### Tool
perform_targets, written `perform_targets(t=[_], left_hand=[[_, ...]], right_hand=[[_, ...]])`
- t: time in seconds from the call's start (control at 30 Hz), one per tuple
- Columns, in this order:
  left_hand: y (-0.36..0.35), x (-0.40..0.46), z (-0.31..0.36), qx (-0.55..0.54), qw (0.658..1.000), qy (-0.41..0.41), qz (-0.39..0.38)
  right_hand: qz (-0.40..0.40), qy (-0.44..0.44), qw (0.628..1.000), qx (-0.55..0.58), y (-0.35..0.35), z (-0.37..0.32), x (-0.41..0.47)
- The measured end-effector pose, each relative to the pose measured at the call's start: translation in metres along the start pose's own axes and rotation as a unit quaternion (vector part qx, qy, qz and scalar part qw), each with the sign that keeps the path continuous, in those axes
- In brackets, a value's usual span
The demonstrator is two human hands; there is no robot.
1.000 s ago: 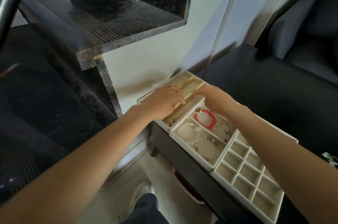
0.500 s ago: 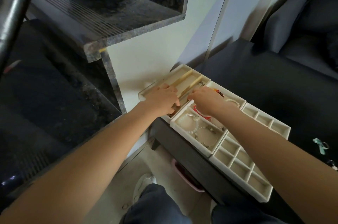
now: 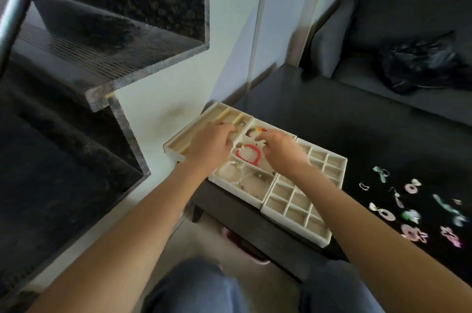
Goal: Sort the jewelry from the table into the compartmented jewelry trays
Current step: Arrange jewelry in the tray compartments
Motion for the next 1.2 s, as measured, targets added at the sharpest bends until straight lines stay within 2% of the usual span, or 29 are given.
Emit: perform_targets(t=[0.13, 0.23, 0.5, 0.7, 0.8, 0.9, 1.1, 1.2], left_hand=[[-0.005, 0.0, 0.048, -0.097, 0.995, 0.034, 0.007], [-0.03, -0.003, 0.1, -0.155, 0.985, 0.059, -0.037], [-0.118, -0.051, 0.281, -0.223, 0.961, 0.002, -0.162], [-0.183, -0.099, 0.41, -0.208, 0.938, -0.117, -0.252], [-0.213, -0.118, 0.451, -0.172, 0.922, -0.205, -0.281], [-0.246, -0.144, 0.488, -0.084, 0.887, -0.334, -0.308], [-0.286, -0.16, 0.517, 0.034, 0.84, -0.447, -0.306], [-0.293, -0.153, 0.529, 0.041, 0.84, -0.469, -0.269]], right_hand=[[0.014, -0.089, 0.996, 0.016, 0.045, 0.042, -0.042], [0.029, -0.165, 0.986, 0.026, 0.08, 0.091, -0.083], [0.078, -0.315, 0.946, 0.004, 0.144, 0.243, -0.213], [0.131, -0.383, 0.914, -0.012, 0.166, 0.346, -0.295], [0.124, -0.392, 0.911, -0.011, 0.162, 0.38, -0.321], [0.124, -0.4, 0.908, -0.033, 0.162, 0.411, -0.34], [0.12, -0.402, 0.906, -0.06, 0.159, 0.443, -0.342], [0.133, -0.407, 0.902, -0.065, 0.16, 0.451, -0.339]])
Point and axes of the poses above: each hand's wrist, its own x-axis towards the middle knuckle, its own y-axis out of the back of the hand, z = x × y, the point moved 9 cm from there along x, towards the middle knuckle, and after that the axes turned 9 degrees about z, right-handed, at the moved point
